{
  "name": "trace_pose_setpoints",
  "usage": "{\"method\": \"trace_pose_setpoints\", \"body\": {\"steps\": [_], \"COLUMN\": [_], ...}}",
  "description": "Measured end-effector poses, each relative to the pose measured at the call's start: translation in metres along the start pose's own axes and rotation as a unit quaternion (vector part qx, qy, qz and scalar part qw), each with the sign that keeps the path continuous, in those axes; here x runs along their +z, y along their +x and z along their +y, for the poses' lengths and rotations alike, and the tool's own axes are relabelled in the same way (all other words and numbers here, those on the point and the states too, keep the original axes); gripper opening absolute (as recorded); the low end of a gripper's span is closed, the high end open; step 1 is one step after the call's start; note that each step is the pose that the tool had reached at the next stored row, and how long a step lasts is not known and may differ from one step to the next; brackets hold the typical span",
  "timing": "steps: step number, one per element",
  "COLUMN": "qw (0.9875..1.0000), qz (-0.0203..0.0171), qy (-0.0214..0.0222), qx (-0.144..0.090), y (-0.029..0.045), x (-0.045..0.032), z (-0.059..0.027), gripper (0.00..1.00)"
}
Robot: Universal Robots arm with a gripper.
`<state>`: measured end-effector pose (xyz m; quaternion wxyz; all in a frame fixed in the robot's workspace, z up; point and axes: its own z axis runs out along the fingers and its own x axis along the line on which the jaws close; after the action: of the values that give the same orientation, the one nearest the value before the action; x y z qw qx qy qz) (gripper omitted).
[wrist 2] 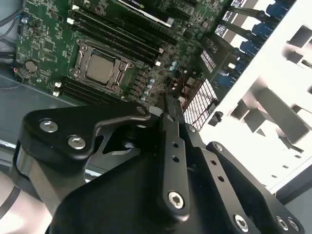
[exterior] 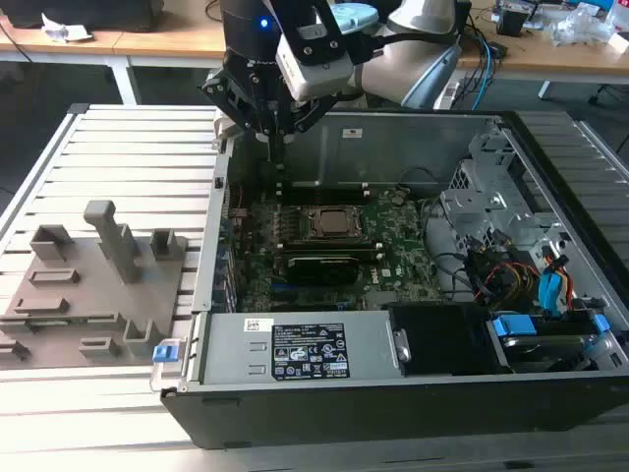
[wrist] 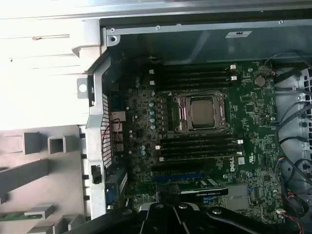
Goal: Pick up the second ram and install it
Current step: 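Reach for the second ram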
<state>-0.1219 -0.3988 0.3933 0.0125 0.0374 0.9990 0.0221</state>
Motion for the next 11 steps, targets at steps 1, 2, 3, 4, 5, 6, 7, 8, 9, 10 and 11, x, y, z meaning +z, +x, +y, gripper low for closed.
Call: {"method": "trace_pose_setpoints", "body": {"steps": [1,2,3,4,5,6,7,8,9,10,11], "qw": [1.0,1.0,1.0,1.0,1.0,1.0,1.0,1.0,1.0,1.0,1.0], "qz": [0.0,0.0,0.0,0.0,0.0,0.0,0.0,0.0,0.0,0.0,0.0], "qy": [0.0,0.0001,0.0,0.0,0.0,0.0,0.0,0.0,0.0,0.0,0.0], "qx": [0.0,0.0,0.0,0.0,0.0,0.0,0.0,0.0,0.0,0.0,0.0], "y": [0.0008,0.0041,0.0052,0.0059,0.0072,0.0081,0.0104,0.0147,0.0182,0.021,0.026], "x": [0.0,-0.0002,-0.0001,-0.0001,-0.0002,-0.0002,-0.0003,-0.0004,-0.0005,-0.0006,-0.0007], "z": [0.0,-0.0003,-0.0004,-0.0004,-0.0005,-0.0006,-0.0008,-0.0011,-0.0014,-0.0016,-0.0019], "gripper": [0.11,0.11,0.11,0.11,0.11,0.11,0.11,0.11,0.11,0.11,0.11]}}
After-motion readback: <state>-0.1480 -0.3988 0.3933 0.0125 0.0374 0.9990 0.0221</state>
